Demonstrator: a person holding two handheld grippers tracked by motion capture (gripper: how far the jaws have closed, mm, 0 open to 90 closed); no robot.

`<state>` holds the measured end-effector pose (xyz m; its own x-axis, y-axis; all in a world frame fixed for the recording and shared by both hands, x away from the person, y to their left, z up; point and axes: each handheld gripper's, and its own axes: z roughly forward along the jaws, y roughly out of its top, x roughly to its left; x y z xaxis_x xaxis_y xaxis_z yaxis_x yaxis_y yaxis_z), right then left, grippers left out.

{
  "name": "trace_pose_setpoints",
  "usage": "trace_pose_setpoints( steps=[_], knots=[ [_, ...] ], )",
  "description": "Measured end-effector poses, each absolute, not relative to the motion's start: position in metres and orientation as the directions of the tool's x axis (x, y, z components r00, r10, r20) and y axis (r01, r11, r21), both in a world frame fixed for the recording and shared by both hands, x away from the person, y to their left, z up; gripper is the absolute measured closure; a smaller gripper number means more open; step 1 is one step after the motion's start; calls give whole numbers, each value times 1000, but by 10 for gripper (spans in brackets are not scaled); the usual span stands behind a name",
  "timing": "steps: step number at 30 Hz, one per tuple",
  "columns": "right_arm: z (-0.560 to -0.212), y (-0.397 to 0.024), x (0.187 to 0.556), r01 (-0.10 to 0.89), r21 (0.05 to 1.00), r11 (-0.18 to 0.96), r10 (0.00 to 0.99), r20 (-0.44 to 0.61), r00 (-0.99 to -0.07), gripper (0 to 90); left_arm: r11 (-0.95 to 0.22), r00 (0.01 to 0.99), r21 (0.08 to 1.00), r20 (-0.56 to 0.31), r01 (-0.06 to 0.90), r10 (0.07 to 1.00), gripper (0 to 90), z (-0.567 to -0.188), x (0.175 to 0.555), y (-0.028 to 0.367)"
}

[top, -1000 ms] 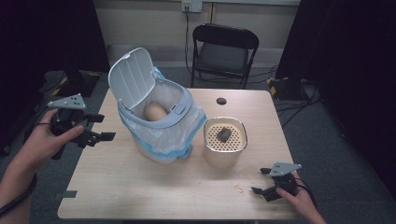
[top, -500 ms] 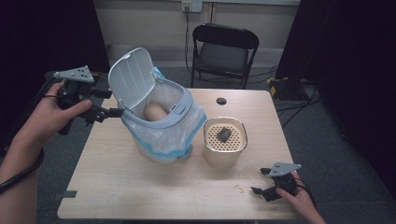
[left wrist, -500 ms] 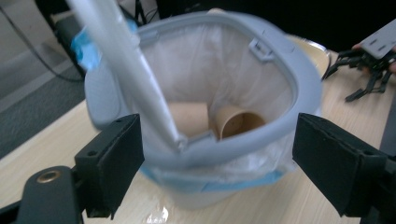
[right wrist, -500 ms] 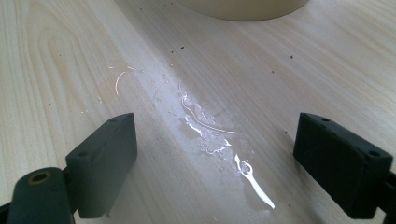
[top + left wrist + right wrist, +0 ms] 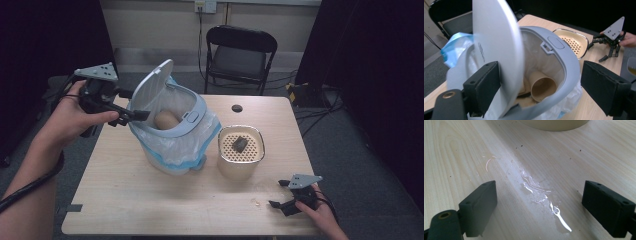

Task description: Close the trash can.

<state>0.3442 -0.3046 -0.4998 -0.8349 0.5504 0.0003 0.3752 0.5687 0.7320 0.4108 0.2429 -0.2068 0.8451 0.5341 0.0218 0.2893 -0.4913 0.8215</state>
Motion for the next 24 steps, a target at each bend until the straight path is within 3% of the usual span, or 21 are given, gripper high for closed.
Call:
trace_pose_setpoints(
  steps=[7, 18, 24],
  knots=[
    [-500, -304, 344, 375, 732, 569, 552, -1, -834, 123, -526, 883, 806, 7, 273, 469, 348, -208, 416, 216],
    [-500, -304, 344, 376, 732, 568, 553, -1, -833, 122, -516, 862, 776, -69, 363, 502, 519, -226, 429, 196],
    [-500, -304, 344, 376, 732, 568, 553, -1, -833, 122, -520, 845, 749, -99, 411, 525, 713, -237, 438, 190]
  ],
)
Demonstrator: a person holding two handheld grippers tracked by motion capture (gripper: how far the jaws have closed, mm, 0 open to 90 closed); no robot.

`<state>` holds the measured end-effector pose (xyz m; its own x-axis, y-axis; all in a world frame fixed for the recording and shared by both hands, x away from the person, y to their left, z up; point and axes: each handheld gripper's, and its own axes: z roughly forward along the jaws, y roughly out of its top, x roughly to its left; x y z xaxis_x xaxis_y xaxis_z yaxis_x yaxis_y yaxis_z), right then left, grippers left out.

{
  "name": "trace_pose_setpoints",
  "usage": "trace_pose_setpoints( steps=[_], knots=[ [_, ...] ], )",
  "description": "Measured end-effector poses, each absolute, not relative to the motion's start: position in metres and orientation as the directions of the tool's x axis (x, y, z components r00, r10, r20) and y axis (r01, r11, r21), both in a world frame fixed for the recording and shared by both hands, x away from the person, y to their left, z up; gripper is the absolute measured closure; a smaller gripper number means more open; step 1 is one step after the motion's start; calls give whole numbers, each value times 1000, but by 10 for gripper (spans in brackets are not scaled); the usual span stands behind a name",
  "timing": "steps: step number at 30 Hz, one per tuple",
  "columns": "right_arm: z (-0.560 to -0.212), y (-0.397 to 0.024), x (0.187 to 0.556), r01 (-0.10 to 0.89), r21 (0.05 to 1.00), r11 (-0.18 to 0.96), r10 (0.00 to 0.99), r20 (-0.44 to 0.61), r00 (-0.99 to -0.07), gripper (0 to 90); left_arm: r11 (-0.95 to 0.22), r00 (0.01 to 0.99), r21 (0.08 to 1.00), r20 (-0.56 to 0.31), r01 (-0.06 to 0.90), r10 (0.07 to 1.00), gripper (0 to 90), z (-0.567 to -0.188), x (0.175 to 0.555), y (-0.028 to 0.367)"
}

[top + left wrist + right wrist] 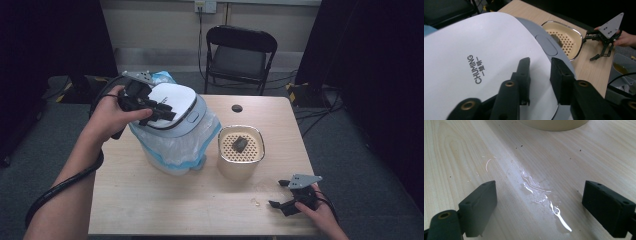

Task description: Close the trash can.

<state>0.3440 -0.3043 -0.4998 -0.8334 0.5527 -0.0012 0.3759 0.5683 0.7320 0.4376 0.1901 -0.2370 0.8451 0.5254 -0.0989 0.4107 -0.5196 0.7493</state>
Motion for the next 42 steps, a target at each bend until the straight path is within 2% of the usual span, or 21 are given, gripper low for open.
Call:
trace_pose_setpoints(
  steps=[4, 7, 9, 12, 13, 15, 18, 20, 25, 31, 42],
  knots=[
    [-500, -304, 344, 376, 732, 568, 553, -1, -833, 122, -490, 831, 769, -95, 411, 549, 773, -243, 441, 185],
    [-500, -304, 344, 376, 732, 568, 554, -1, -833, 122, -484, 829, 775, -90, 406, 551, 790, -248, 441, 182],
    [-500, -304, 344, 376, 732, 568, 554, -2, -833, 121, -449, 822, 789, -121, 420, 556, 799, -251, 440, 182],
    [-500, -304, 344, 377, 731, 568, 554, -2, -832, 120, -465, 831, 789, -99, 401, 548, 797, -250, 439, 179],
    [-500, -304, 344, 378, 731, 568, 554, -1, -832, 120, -477, 835, 784, -95, 398, 542, 763, -249, 438, 177],
    [-500, -304, 344, 377, 731, 568, 554, -1, -833, 120, -502, 835, 773, -63, 388, 547, 645, -246, 434, 173],
    [-500, -304, 344, 377, 731, 569, 554, -2, -833, 121, -514, 821, 752, -63, 413, 568, 465, -242, 431, 172],
    [-500, -304, 344, 377, 731, 568, 554, -1, -832, 120, -541, 824, 739, -33, 402, 566, 427, -239, 428, 175],
    [-500, -304, 344, 377, 731, 568, 554, -1, -832, 120, -504, 807, 757, -52, 415, 588, 299, -234, 419, 190],
    [-500, -304, 344, 377, 731, 568, 554, -1, -832, 120, -492, 795, 756, -62, 432, 603, 190, -231, 406, 208],
    [-500, -304, 344, 377, 732, 567, 555, -2, -832, 120, -447, 769, 759, -109, 474, 630, 161, -244, 384, 236]
  ],
)
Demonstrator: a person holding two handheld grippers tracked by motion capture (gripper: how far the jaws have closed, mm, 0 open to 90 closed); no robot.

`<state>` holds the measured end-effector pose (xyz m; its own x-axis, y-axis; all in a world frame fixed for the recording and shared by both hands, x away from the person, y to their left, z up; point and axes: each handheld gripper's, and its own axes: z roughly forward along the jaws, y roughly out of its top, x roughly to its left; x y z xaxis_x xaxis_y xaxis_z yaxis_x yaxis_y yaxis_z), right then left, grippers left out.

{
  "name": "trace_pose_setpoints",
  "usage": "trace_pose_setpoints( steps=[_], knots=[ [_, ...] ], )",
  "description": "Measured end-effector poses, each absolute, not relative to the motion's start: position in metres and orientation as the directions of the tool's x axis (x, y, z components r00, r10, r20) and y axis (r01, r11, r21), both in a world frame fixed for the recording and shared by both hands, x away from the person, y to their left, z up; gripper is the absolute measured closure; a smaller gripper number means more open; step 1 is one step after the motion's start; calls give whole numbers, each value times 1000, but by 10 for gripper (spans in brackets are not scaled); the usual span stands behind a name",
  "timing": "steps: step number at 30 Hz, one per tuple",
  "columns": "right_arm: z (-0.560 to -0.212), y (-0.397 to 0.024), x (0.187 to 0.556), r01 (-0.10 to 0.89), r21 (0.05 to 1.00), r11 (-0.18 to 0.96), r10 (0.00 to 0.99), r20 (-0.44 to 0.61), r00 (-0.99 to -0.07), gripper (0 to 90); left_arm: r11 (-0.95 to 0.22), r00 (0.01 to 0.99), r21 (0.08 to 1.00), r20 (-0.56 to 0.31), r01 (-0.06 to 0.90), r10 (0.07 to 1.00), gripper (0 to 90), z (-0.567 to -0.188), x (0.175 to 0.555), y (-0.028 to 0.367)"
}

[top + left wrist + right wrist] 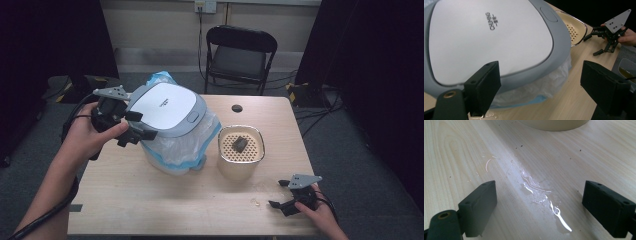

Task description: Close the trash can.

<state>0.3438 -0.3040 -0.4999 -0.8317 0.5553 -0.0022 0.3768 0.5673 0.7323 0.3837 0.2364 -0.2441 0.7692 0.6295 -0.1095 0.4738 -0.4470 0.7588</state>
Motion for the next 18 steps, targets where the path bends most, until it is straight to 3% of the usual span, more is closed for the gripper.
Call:
trace_pose_setpoints(
  steps=[18],
  knots=[
    [-500, -304, 344, 377, 732, 567, 555, -2, -832, 120, -414, 755, 765, -140, 493, 641, 161, -270, 361, 263]
  ],
)
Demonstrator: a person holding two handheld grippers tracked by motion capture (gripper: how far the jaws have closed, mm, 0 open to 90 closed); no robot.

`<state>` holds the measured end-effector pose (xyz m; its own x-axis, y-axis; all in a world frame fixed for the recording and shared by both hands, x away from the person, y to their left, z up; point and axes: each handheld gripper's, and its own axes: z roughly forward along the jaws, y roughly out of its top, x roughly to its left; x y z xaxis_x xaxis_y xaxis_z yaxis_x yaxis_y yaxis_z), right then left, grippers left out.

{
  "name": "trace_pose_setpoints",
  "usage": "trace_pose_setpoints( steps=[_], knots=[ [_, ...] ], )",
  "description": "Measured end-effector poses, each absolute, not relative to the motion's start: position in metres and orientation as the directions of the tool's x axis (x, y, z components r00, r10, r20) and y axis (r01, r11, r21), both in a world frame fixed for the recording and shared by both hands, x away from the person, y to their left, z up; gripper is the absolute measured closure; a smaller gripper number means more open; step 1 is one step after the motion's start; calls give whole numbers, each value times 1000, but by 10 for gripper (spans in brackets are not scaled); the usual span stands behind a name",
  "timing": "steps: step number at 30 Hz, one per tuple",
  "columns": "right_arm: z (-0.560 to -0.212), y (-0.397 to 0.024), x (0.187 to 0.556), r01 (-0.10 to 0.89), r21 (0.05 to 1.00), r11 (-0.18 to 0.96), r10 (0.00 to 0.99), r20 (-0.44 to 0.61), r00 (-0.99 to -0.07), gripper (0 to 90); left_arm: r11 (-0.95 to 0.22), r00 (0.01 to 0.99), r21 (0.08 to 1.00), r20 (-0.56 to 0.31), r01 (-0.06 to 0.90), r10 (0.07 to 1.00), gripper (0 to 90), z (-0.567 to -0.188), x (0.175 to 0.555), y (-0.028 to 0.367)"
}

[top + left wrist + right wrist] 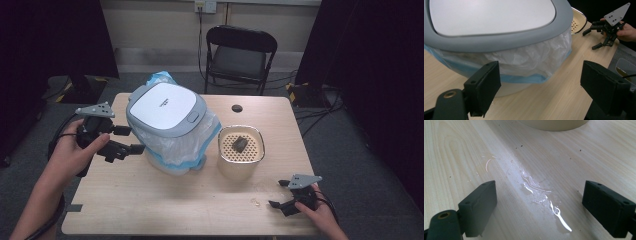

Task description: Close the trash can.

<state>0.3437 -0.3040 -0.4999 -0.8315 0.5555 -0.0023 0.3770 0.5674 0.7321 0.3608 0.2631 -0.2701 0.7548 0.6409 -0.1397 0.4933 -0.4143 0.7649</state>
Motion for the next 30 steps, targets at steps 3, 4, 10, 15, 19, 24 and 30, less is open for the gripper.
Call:
trace_pose_setpoints(
  steps=[3, 4, 10, 15, 19, 24, 30],
  knots=[
    [-500, -304, 344, 377, 732, 567, 555, -2, -832, 120, -413, 755, 764, -143, 495, 640, 161, -276, 359, 265],
    [-500, -304, 344, 377, 732, 567, 555, -2, -832, 120, -408, 753, 767, -146, 496, 641, 162, -278, 358, 267],
    [-500, -304, 344, 377, 731, 569, 554, -2, -832, 120, -407, 754, 766, -149, 497, 640, 162, -292, 352, 270],
    [-500, -304, 344, 378, 731, 568, 555, -1, -832, 120, -413, 760, 768, -145, 490, 633, 162, -306, 348, 270],
    [-500, -304, 344, 377, 731, 569, 554, -2, -832, 120, -411, 758, 763, -155, 499, 634, 162, -320, 346, 271],
    [-500, -304, 344, 378, 731, 568, 555, -1, -832, 120, -405, 756, 764, -161, 502, 634, 163, -338, 345, 272],
    [-500, -304, 344, 378, 731, 568, 555, -1, -832, 120, -405, 756, 760, -171, 509, 631, 163, -357, 341, 271]
  ],
)
